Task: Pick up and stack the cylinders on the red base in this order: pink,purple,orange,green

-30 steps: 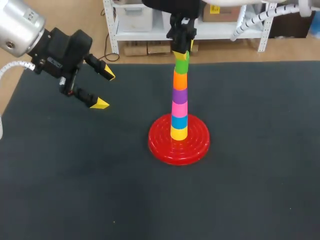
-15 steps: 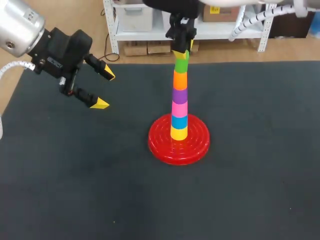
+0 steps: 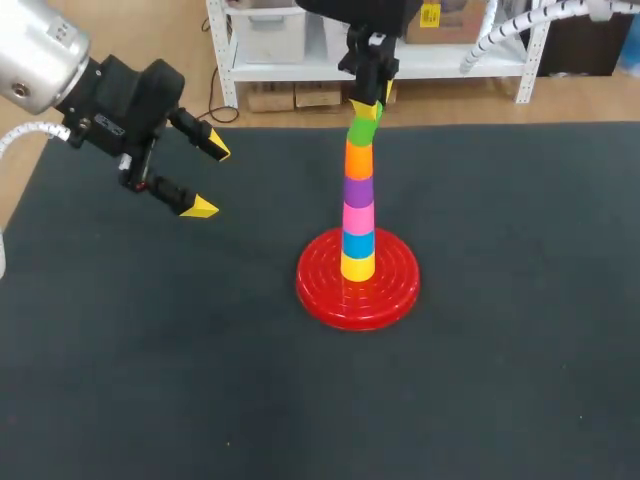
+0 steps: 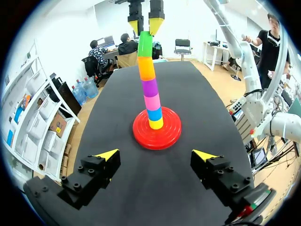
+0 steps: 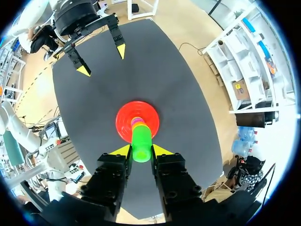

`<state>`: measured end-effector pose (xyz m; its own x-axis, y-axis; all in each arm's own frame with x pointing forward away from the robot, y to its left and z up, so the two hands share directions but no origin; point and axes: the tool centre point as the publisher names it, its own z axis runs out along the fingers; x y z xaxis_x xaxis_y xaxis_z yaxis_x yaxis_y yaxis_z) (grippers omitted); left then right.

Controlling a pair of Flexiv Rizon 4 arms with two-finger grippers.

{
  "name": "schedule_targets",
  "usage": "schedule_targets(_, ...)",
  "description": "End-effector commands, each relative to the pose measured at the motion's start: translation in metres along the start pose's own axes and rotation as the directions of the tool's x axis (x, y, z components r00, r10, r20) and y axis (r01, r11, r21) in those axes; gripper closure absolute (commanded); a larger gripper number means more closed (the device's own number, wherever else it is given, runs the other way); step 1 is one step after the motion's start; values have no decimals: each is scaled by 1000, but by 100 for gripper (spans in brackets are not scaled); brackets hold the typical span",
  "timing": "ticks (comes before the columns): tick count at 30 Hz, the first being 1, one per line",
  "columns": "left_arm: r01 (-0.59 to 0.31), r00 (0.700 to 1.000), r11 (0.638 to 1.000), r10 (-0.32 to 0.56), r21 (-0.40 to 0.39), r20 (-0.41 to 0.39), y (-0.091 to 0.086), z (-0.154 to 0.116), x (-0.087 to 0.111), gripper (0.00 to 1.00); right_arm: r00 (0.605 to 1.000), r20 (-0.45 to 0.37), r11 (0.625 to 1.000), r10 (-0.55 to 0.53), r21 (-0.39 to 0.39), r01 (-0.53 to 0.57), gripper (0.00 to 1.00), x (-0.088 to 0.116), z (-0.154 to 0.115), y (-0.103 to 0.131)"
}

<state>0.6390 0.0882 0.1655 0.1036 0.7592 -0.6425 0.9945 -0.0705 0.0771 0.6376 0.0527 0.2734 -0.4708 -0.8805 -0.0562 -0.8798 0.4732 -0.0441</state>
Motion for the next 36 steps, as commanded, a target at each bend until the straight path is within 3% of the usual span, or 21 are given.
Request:
schedule_targets(1, -1, 1000, 1000, 1, 2, 0, 1, 0, 0, 0, 1000, 2, 1000, -7, 9, 7, 100, -4, -2, 0)
schedule_targets(10, -1, 1000, 1000, 1, 2, 0, 1, 0, 0, 0, 1000, -2, 1000, -23, 16, 23, 100, -9, -9, 1)
schedule_targets(27, -1, 1000, 1000, 1, 2, 0, 1, 0, 0, 0, 997, -63, 999, -33, -22, 32, 100, -21, 8, -5)
schedule_targets(36, -1, 1000, 1000, 1, 2, 0, 1, 0, 0, 0, 996, -81, 999, -32, -38, 29, 100, -18, 20, -4)
